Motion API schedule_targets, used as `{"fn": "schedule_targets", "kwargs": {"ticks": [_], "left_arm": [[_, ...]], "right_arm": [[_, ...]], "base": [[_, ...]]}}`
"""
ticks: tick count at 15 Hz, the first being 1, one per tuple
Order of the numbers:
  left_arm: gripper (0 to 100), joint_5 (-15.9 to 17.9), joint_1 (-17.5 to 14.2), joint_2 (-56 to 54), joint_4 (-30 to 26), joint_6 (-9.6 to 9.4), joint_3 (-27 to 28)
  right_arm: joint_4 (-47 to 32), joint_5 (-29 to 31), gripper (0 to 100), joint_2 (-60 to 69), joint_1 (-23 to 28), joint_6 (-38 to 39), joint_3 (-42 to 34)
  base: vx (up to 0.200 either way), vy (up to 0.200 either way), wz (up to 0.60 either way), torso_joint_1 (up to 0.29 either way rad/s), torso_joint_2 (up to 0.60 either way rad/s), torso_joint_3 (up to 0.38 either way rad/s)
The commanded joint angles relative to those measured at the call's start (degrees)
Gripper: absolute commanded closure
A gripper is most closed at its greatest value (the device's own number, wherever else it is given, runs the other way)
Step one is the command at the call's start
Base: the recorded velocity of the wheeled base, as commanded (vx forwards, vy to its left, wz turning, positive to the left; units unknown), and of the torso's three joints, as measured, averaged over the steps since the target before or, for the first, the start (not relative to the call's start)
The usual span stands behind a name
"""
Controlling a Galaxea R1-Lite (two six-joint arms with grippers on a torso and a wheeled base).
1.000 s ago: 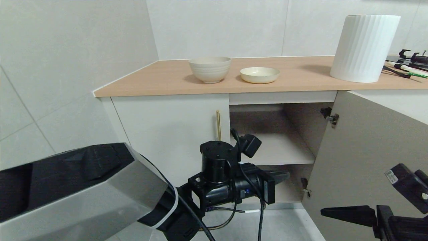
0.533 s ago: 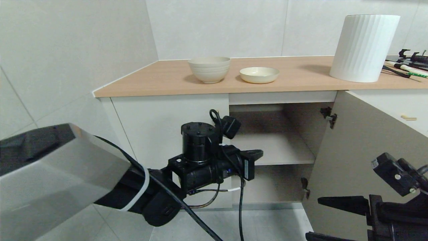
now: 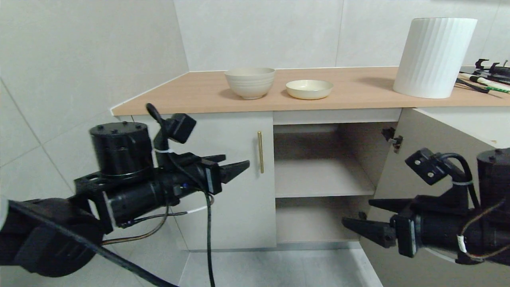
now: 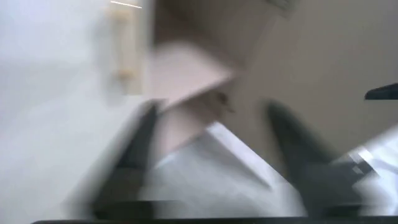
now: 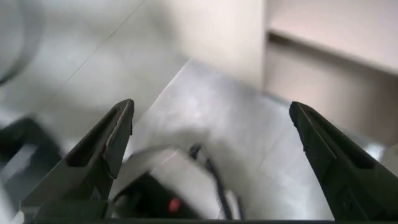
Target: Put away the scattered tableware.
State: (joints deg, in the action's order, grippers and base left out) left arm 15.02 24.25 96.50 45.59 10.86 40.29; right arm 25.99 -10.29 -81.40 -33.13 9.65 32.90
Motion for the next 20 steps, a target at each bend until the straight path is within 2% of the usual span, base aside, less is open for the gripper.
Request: {"fn": "schedule_targets", "kwargs": {"ticks": [1, 2, 4, 6, 8, 11, 16, 20], "left_arm": [[0, -0.52, -5.53, -7.47, -0.24, 0.39, -3.2], [0, -2.1, -7.55, -8.43, -0.24, 1.09, -3.64], [0, -5.7, -8.78, -10.54, -0.33, 1.27, -4.34], [0, -5.7, -8.78, -12.21, -1.74, 1.27, -4.61], [0, -5.7, -8.87, -13.62, -6.57, 1.0, -2.58], [0, -5.7, -8.78, -11.77, -7.1, -0.58, -1.71], [0, -5.7, -8.78, -12.48, -7.1, -0.84, -1.53], [0, -5.7, -8.78, -12.21, -7.1, -0.84, -1.53]], "right_arm": [[0.03, 2.03, 0, -7.46, 0.09, -0.07, 6.74], [-0.15, 3.35, 0, -9.57, 0.09, -0.07, 9.9], [-5.86, 3.7, 0, -11.33, 0.09, -0.07, 16.76], [-12.54, 3.7, 0, -11.59, 0.0, 0.45, 22.03], [-13.07, 4.66, 0, -12.12, -0.09, 3.79, 22.21], [-13.07, 10.73, 0, -10.8, -1.41, 3.88, 22.47], [-16.06, 10.55, 0, -7.64, -2.99, 3.88, 21.41], [-16.59, 10.46, 0, -7.29, -2.99, 3.79, 20.89]], "base": [[0.0, 0.0, 0.0, 0.0, 0.0, 0.0], [0.0, 0.0, 0.0, 0.0, 0.0, 0.0], [0.0, 0.0, 0.0, 0.0, 0.0, 0.0], [0.0, 0.0, 0.0, 0.0, 0.0, 0.0], [0.0, 0.0, 0.0, 0.0, 0.0, 0.0], [0.0, 0.0, 0.0, 0.0, 0.0, 0.0], [0.0, 0.0, 0.0, 0.0, 0.0, 0.0], [0.2, 0.0, 0.0, 0.001, 0.0, 0.002]]}}
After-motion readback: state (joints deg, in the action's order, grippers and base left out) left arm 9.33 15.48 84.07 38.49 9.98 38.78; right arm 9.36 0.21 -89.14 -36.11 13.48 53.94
